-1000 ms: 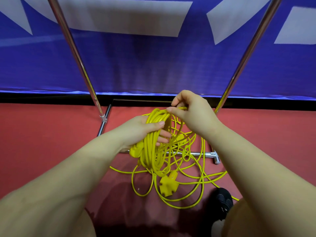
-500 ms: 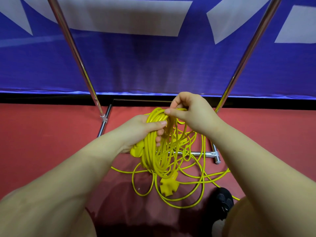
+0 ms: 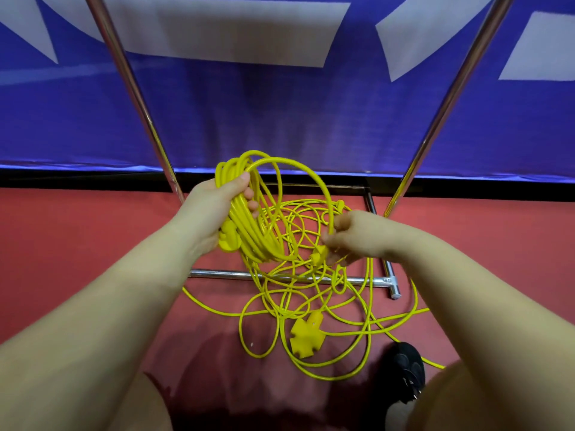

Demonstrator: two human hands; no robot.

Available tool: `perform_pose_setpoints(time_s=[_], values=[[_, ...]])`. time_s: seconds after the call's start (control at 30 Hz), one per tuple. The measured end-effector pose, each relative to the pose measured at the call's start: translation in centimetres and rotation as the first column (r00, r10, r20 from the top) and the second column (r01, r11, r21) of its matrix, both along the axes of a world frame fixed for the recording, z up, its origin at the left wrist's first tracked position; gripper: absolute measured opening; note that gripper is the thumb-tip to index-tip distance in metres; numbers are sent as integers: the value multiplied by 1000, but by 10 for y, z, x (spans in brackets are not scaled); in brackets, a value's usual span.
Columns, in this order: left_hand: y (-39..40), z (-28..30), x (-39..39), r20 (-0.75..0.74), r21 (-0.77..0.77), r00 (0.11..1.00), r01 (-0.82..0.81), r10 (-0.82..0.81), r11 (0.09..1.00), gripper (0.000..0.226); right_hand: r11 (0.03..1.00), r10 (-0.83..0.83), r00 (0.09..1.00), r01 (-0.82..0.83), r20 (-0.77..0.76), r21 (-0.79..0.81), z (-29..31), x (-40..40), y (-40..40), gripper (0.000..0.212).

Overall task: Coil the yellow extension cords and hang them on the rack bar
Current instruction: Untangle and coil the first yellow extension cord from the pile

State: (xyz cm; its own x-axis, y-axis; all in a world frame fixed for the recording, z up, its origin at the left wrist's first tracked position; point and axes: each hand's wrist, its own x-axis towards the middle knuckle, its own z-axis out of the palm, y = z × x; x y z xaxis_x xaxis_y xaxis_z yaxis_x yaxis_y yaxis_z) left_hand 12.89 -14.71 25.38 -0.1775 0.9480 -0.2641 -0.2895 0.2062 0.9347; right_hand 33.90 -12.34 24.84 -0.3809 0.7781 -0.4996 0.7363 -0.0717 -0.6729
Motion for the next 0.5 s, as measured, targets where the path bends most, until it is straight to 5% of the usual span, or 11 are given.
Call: perform_pose_setpoints(time_s=[0.07, 0.17, 0.3, 0.4, 0.5], values=[[-1, -2, 2, -117, 4, 993, 35, -34, 999, 21, 966, -229, 918, 175, -324, -189, 10, -5, -1, 16], [-4, -6, 6, -170, 8, 972, 166, -162, 986, 10, 863, -482, 675, 253, -559, -438, 26, -7, 0, 19], [-8, -9, 12, -186, 0, 936, 303, -298, 953, 10, 725, -685, 382, 278, -620, -630, 36, -8, 4, 30], [-11, -10, 16, -191, 9, 912, 371, -363, 928, 15, 671, -740, 268, 240, -617, -701, 35, -11, 5, 43], [-12, -11, 18, -165, 2, 904, 401, -395, 916, 16, 631, -775, 167, 221, -609, -743, 33, -13, 6, 26]])
